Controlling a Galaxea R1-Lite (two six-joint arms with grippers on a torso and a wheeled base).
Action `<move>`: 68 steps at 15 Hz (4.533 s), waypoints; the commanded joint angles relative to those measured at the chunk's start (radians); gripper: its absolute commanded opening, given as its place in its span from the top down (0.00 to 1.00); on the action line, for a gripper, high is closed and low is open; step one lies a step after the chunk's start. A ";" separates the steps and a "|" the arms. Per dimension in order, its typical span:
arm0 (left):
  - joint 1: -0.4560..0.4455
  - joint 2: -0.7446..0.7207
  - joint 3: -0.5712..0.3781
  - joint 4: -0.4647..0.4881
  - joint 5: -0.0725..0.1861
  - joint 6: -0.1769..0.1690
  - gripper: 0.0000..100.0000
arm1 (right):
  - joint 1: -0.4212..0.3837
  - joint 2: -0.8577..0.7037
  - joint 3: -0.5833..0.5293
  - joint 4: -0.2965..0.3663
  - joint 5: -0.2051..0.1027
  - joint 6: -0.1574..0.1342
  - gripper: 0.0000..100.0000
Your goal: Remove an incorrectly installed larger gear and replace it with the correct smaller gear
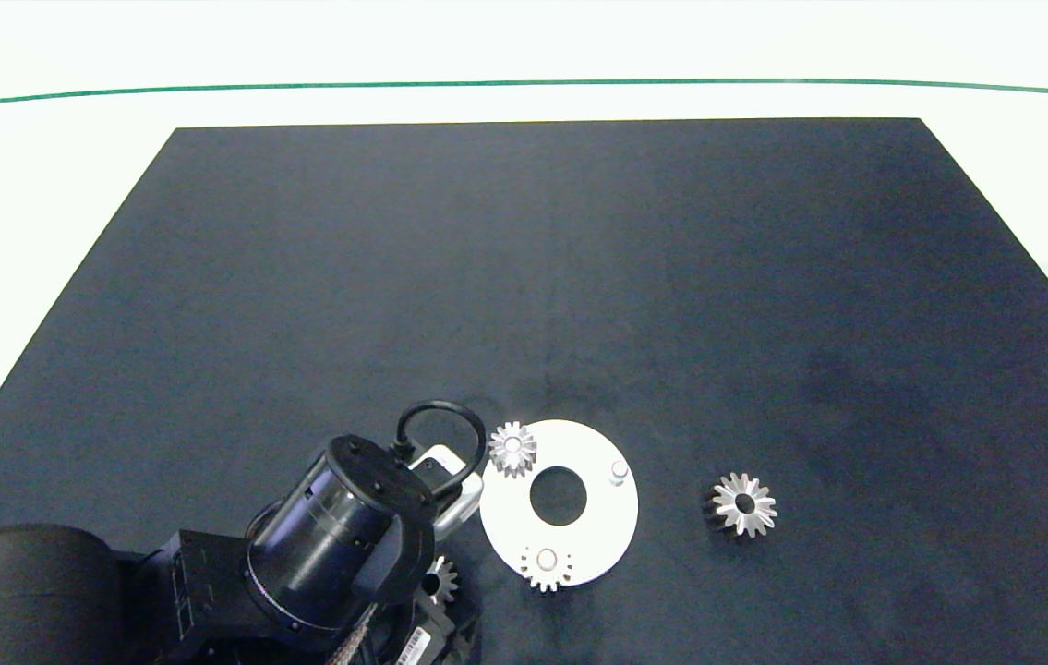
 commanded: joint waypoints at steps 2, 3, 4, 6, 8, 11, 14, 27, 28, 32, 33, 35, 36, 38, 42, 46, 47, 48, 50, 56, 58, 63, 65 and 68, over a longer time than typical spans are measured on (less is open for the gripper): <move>0.033 -0.037 0.021 0.003 -0.016 0.004 0.02 | 0.001 0.002 0.000 0.002 -0.002 -0.003 0.00; 0.029 -0.042 0.021 0.004 -0.016 0.002 0.04 | 0.001 0.002 0.000 0.002 -0.002 -0.004 0.00; 0.024 -0.042 0.021 0.006 -0.023 0.002 0.05 | 0.001 0.003 0.000 0.002 -0.002 -0.004 0.00; 0.003 -0.039 0.021 0.006 -0.036 -0.004 0.10 | 0.001 0.003 0.000 0.002 -0.002 -0.004 0.00; -0.017 -0.023 0.021 0.000 -0.036 -0.027 0.14 | 0.001 0.003 0.000 0.002 -0.002 -0.004 0.00; -0.019 0.004 0.021 -0.028 -0.036 -0.028 0.20 | 0.001 0.005 0.000 0.002 0.001 -0.004 0.00; -0.028 0.012 0.022 -0.033 -0.036 -0.030 0.26 | 0.001 0.005 0.000 0.002 0.001 -0.004 0.00; -0.042 0.041 0.044 -0.105 -0.029 -0.027 0.52 | 0.001 0.003 0.002 0.002 0.006 -0.004 0.00; -0.042 0.046 0.047 -0.105 -0.029 -0.028 0.55 | 0.001 0.002 0.002 0.002 0.007 -0.006 0.00; -0.042 0.047 0.062 -0.114 -0.029 -0.027 0.62 | 0.001 -0.005 0.002 0.002 0.018 -0.006 0.00; -0.043 0.046 0.064 -0.114 -0.029 -0.027 0.64 | 0.001 -0.005 0.002 0.002 0.019 -0.006 0.00; -0.050 0.044 0.064 -0.112 -0.029 -0.022 0.68 | 0.001 -0.005 0.002 0.002 0.021 -0.006 0.00; -0.050 0.044 0.065 -0.112 -0.029 -0.021 0.70 | 0.001 -0.006 0.002 0.002 0.021 -0.006 0.00; -0.050 0.035 0.065 -0.112 -0.029 -0.018 0.74 | 0.001 -0.006 0.002 0.002 0.021 -0.006 0.00; -0.039 -0.019 0.030 -0.097 -0.028 0.021 0.81 | 0.001 -0.006 0.002 0.002 0.021 -0.006 0.00; -0.034 -0.086 -0.096 0.073 -0.028 0.085 0.81 | 0.001 -0.012 0.002 0.004 0.021 -0.007 0.00; -0.034 -0.095 -0.105 0.115 -0.028 0.091 0.81 | 0.001 -0.015 0.002 0.004 0.021 -0.009 0.00; -0.036 -0.095 -0.096 0.121 -0.028 0.087 0.81 | 0.001 -0.015 0.002 0.004 0.021 -0.014 0.00; -0.036 -0.092 -0.068 0.118 -0.028 0.071 0.81 | 0.001 -0.017 0.005 0.004 0.021 -0.024 0.00; -0.039 -0.112 -0.062 0.113 -0.025 0.054 0.00 | 0.001 -0.021 0.005 0.004 0.021 -0.024 0.00; -0.042 -0.115 -0.059 0.116 -0.023 0.053 0.00 | 0.001 -0.028 0.003 0.005 0.021 -0.026 0.00; -0.039 -0.105 -0.058 0.147 -0.023 -0.005 0.00 | 0.001 -0.028 0.005 0.005 0.024 -0.032 0.00; -0.039 -0.074 -0.064 0.190 -0.022 -0.010 0.00 | 0.001 -0.029 0.005 0.005 0.024 -0.032 0.00; -0.040 -0.026 -0.067 0.179 -0.022 -0.044 0.00 | 0.001 -0.028 0.009 0.005 0.024 -0.032 0.00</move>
